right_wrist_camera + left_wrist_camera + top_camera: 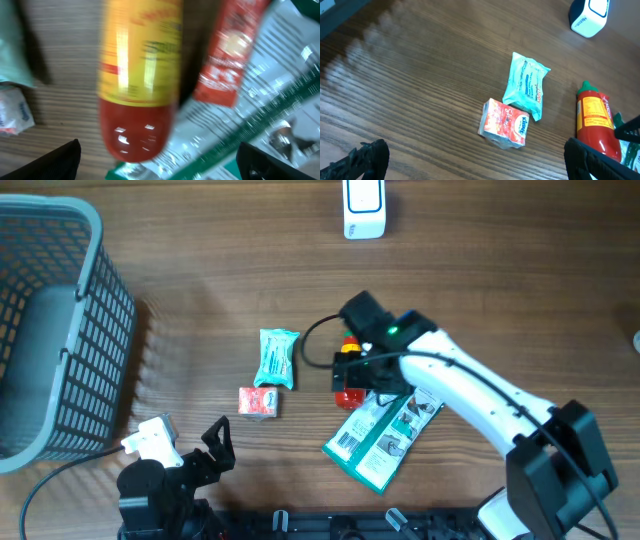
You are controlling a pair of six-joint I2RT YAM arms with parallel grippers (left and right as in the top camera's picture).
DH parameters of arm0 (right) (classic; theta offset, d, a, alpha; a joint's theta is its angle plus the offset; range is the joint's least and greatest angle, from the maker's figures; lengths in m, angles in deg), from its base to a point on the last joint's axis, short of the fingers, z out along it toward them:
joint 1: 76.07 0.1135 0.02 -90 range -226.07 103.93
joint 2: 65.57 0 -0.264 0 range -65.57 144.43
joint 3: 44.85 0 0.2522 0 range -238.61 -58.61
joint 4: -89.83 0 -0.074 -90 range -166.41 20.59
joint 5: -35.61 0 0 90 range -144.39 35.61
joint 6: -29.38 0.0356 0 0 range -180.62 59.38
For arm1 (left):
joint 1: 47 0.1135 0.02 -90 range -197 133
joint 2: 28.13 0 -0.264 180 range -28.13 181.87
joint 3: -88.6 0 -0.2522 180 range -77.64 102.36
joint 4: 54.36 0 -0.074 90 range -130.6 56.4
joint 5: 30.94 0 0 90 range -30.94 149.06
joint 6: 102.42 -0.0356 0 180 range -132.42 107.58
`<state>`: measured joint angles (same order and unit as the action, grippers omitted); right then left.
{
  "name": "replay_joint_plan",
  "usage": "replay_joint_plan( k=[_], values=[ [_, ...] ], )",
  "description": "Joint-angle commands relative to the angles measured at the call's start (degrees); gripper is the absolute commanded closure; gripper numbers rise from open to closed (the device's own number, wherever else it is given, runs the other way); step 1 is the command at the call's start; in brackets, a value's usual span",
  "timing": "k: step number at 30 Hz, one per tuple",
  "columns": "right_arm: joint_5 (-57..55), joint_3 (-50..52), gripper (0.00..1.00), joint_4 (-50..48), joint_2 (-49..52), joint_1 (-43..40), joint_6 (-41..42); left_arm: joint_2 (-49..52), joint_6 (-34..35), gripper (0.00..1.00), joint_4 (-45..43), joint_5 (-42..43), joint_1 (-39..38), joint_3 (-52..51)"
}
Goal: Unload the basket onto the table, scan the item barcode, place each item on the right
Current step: 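Reach the right gripper to the sriracha bottle and grasp it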
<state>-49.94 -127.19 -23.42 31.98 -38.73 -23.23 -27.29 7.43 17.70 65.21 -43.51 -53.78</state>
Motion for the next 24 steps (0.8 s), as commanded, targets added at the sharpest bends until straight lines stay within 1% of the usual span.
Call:
replay_joint_plan(
  k=[1,5,10,13,17,19,21,23,24],
  values=[
    [-6.43,-0.13,0.00,-2.91,1.60,3.50,-1.16,-0.39,0.31,0.00,-0.15,0.66,-0.22,0.02],
    [-6.43,-0.13,0.01,-5.09,5.62,4.94,-0.76,-0.39,0.31,0.00,-0.15,0.66,-0.22,0.02],
    [-6.67,-0.15,0.09,-5.88,10.60,5.88,-1.25,-0.39,0.31,0.00,-0.15,0.66,-0.22,0.02],
    [-6.62,-0.55,0.16,-5.68,12.61,5.49,-1.25,-0.39,0.31,0.00,-0.15,0.66,-0.22,0.02],
    [-5.75,-0.63,0.33,-5.38,12.70,4.28,-1.22,-0.39,0.33,0.00,-0.15,0.66,-0.22,0.02],
    [-4.63,-0.63,0.37,-5.35,12.70,3.67,-1.40,-0.39,0.31,0.00,-0.15,0.66,-0.22,0.02],
    [-0.72,-0.87,0.38,-5.33,12.70,2.80,-2.73,-0.39,0.31,0.00,-0.15,0.66,-0.22,0.02],
    [6.71,-2.05,0.47,-5.20,12.70,1.44,-7.15,-0.39,0.33,0.00,-0.15,0.66,-0.22,0.02],
    [9.94,-2.95,0.50,-4.63,12.66,0.66,-9.11,-0.39,0.31,0.00,-0.15,0.66,-0.22,0.02]
  ],
)
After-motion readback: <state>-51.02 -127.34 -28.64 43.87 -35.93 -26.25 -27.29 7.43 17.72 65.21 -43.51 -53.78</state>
